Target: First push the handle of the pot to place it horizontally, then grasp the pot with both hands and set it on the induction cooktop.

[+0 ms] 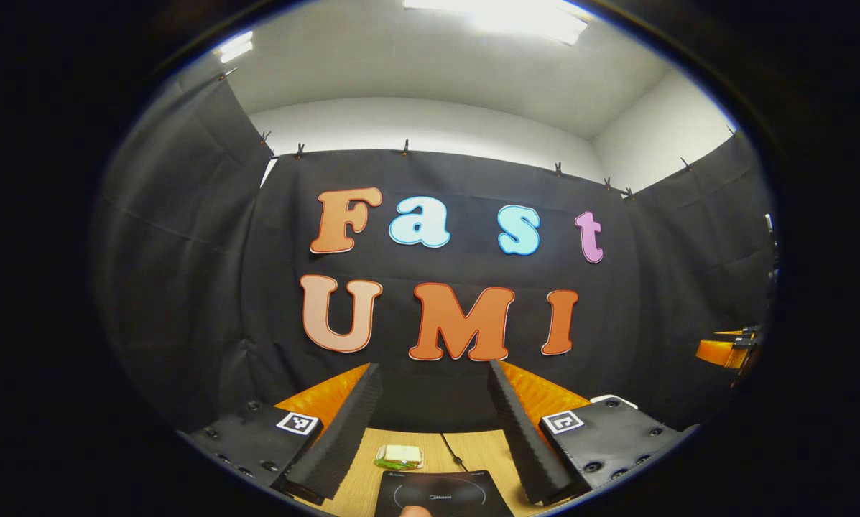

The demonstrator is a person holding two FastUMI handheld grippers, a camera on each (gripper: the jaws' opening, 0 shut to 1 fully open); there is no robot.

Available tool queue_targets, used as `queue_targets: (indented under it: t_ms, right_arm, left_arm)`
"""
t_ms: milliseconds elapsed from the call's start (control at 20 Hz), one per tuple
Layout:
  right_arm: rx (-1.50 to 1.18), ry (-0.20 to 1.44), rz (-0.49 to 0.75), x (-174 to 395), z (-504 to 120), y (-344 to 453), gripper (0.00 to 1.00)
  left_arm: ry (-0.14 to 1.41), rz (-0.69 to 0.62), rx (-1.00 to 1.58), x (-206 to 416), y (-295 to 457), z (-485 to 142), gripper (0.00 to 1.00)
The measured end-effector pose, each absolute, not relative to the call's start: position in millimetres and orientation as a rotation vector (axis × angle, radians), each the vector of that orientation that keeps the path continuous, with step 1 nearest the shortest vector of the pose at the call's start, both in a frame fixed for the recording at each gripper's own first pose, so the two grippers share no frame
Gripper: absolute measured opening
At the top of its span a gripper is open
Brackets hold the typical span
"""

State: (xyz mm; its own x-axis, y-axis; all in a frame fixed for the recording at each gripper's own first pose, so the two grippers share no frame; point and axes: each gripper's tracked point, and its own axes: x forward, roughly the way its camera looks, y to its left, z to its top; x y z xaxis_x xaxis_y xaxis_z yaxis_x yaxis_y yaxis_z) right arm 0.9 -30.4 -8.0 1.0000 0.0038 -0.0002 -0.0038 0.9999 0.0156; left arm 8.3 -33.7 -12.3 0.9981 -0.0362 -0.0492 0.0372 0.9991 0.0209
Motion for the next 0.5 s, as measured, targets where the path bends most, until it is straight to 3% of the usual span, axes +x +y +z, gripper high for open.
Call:
queue_targets:
  t_ms: [50,100,250,300,350,400,450,500]
  right_arm:
    - [0.014,-0.002,0.007,-0.5,-8.0,-30.5,0.78]
    - [0.010,-0.002,0.014,-1.1,-7.9,-28.7,0.81]
    - [-0.034,0.004,0.023,-1.9,-13.4,-26.2,0.60]
    - [-0.051,0.007,0.023,-1.0,-14.9,-25.9,0.65]
    - [-0.062,0.009,0.026,-2.2,-15.7,-25.3,0.52]
    - [-0.068,0.012,0.028,-2.5,-17.9,-23.5,0.51]
    - [-0.073,0.014,0.029,-1.9,-19.3,-20.2,0.39]
    - [-0.078,0.016,0.029,-2.1,-21.3,-18.1,0.33]
  left_arm:
    - [0.047,-0.036,0.020,8.4,-33.5,-11.9,0.98]
    - [0.046,-0.034,0.018,9.4,-33.4,-11.6,0.98]
    - [0.052,-0.028,0.018,9.1,-32.7,-13.2,0.98]
    - [0.055,-0.028,0.018,10.7,-33.8,-13.9,0.98]
    - [0.056,-0.027,0.018,10.4,-33.9,-14.6,0.98]
    - [0.057,-0.026,0.018,9.8,-34.4,-15.2,0.98]
    - [0.058,-0.026,0.018,9.5,-34.2,-15.8,0.98]
    - [0.060,-0.026,0.020,9.4,-34.7,-16.7,0.98]
